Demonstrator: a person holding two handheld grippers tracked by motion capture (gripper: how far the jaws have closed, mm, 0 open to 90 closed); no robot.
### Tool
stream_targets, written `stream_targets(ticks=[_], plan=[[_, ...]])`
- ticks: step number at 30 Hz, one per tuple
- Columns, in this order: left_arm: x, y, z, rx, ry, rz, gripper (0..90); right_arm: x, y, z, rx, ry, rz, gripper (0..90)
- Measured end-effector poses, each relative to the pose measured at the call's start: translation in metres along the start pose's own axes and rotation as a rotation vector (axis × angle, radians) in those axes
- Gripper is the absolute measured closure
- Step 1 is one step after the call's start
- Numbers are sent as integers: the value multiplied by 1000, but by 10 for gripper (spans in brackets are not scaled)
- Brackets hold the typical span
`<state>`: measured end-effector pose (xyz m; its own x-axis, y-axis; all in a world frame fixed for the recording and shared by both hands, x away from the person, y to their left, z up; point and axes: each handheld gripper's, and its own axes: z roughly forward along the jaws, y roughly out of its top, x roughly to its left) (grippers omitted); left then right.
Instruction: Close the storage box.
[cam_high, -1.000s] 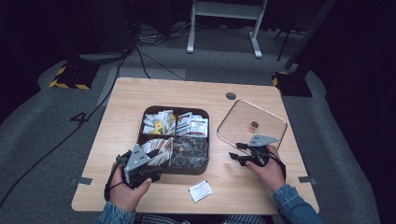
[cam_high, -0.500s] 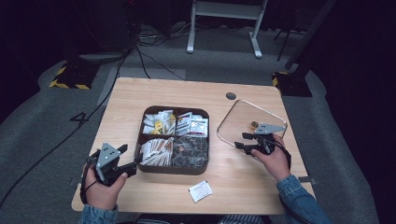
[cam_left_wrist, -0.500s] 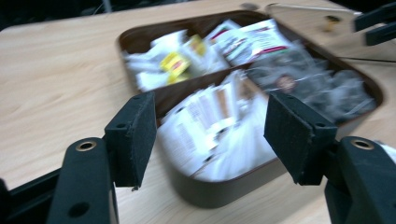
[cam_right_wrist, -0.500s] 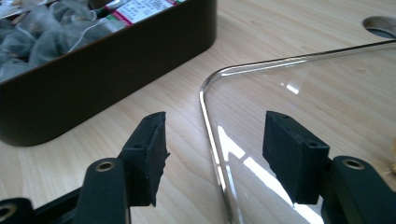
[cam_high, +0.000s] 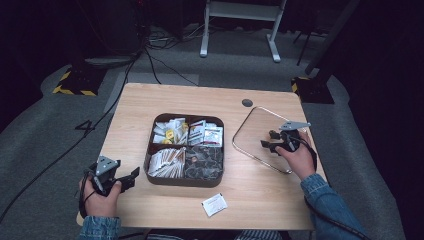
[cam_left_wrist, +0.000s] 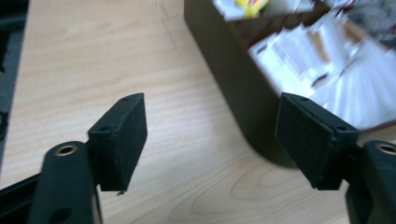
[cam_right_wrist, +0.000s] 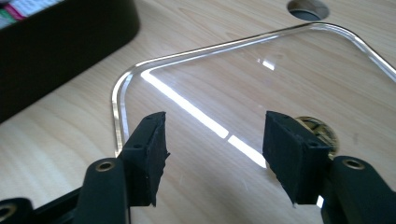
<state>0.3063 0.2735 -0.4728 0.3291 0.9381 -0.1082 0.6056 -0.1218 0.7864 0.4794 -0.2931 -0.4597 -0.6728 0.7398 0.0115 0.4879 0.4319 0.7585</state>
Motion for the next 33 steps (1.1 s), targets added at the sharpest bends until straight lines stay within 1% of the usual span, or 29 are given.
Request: stream_targets(ticks=[1,2,3,4,5,6,7,8,9,10,11,12,14,15,17,18,19,21,22,23,24,26,28,29,30,33], plan=[[4,-3,4,25,10,-2,240,-5,2,1,5,-17,9,405],[6,-5,6,39,17,2,240,-7,3,1,4,-21,17,404],[6,-5,6,39,17,2,240,-10,4,2,3,-25,29,404],[7,-6,8,50,18,-2,240,-10,4,2,3,-25,29,404],[8,-8,12,74,29,-5,238,-15,4,3,3,-27,51,401],[8,-8,12,74,29,-5,238,-15,4,3,3,-27,51,401],[9,-10,16,101,37,-1,238,-19,3,4,14,-36,62,400],[9,-10,16,101,37,-1,238,-19,3,4,14,-36,62,400],[9,-11,19,112,43,3,236,-22,2,7,25,-46,68,400],[9,-12,21,119,44,-3,236,-22,2,7,25,-46,68,400],[10,-13,22,132,47,2,235,-24,1,8,28,-44,72,400],[10,-14,24,133,49,0,235,-25,1,9,31,-44,83,399],[11,-16,26,142,49,5,232,-28,-1,13,30,-50,88,395],[12,-16,27,133,51,10,227,-29,-1,14,24,-55,89,402],[12,-17,28,126,54,17,220,-32,0,15,23,-52,107,410],[12,-17,29,127,56,21,218,-32,1,15,21,-66,101,399],[12,-17,29,127,56,21,217,-32,1,15,21,-66,101,399],[11,-16,30,135,61,39,213,-35,0,15,24,-95,94,401],[11,-16,30,135,61,39,208,-35,0,15,24,-95,94,401],[11,-16,30,147,58,54,208,-36,0,15,22,-97,102,401],[11,-16,31,143,60,55,199,-38,-1,16,30,-104,99,401],[11,-16,31,141,61,54,197,-39,-3,18,37,-105,104,401],[11,-16,31,141,60,54,196,-42,-7,21,52,-102,121,408],[11,-16,31,141,60,55,195,-45,-10,24,52,-95,140,417],[11,-16,31,141,60,55,195,-46,-11,24,54,-92,149,424],[11,-15,31,144,59,57,195,-48,-13,26,48,-85,160,443]])
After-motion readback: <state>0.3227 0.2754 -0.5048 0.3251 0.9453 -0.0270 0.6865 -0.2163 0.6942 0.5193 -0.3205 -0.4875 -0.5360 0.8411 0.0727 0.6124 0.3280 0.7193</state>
